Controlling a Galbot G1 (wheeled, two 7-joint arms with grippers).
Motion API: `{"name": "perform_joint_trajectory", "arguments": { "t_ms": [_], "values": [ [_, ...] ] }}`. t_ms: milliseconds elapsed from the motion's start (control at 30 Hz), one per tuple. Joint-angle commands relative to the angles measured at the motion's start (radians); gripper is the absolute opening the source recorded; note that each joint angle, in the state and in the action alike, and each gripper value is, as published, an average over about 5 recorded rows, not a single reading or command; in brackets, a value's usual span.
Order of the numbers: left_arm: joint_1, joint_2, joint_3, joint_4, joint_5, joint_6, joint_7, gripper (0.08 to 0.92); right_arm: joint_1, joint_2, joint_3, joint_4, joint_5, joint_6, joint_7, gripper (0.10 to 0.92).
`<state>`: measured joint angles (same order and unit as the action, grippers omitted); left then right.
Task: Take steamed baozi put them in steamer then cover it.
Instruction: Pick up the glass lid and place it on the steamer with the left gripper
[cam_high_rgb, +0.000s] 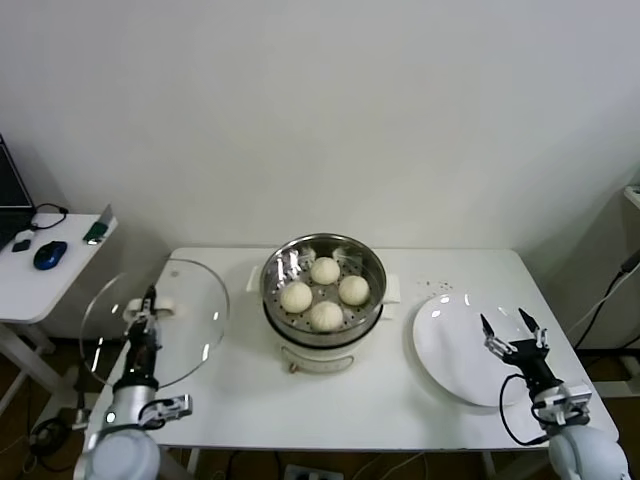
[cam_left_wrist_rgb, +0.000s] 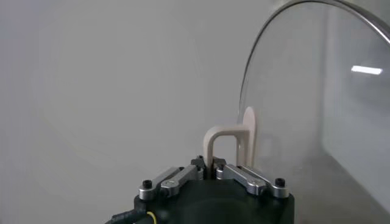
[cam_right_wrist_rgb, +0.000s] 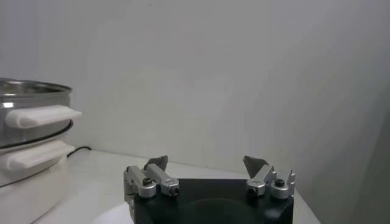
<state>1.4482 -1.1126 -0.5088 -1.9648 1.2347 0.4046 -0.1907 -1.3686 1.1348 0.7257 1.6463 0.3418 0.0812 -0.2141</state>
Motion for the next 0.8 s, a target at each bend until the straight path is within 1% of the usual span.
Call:
{"name": "perform_joint_trajectory", "arguments": {
  "t_ms": [33, 167, 267, 333, 433, 533, 667, 800],
  "values": [
    [-0.053, 0.178, 0.099, -0.232, -0.075, 0.213, 0.085, 0.149, 0.024, -0.012, -0.034, -0.019, -0.024, 0.0, 0.007, 0.823],
    [-0.197, 0.234, 0.244, -0.223, -0.091, 0.275, 0.152, 0.149, 0.051, -0.006, -0.053, -0.031, -0.042, 0.0, 0.02, 0.823],
    [-0.316, 0.231, 0.38, -0.183, -0.083, 0.322, 0.201, 0.149, 0.065, 0.001, -0.063, -0.036, -0.05, -0.002, 0.029, 0.823],
    [-0.4, 0.202, 0.466, -0.162, -0.068, 0.353, 0.243, 0.149, 0.069, 0.004, -0.066, -0.037, -0.055, -0.002, 0.031, 0.823],
    [-0.52, 0.129, 0.577, -0.129, -0.015, 0.379, 0.314, 0.149, 0.07, 0.007, -0.064, -0.043, -0.064, 0.0, 0.031, 0.823],
    [-0.601, 0.063, 0.66, -0.088, 0.043, 0.381, 0.37, 0.149, 0.071, 0.012, -0.055, -0.053, -0.07, 0.004, 0.031, 0.823],
    [-0.65, 0.003, 0.731, -0.029, 0.099, 0.381, 0.435, 0.149, 0.072, 0.019, -0.041, -0.064, -0.075, 0.011, 0.029, 0.823],
    [-0.662, -0.076, 0.765, 0.041, 0.128, 0.381, 0.455, 0.149, 0.07, 0.025, -0.03, -0.073, -0.079, 0.016, 0.027, 0.823]
  ]
}}
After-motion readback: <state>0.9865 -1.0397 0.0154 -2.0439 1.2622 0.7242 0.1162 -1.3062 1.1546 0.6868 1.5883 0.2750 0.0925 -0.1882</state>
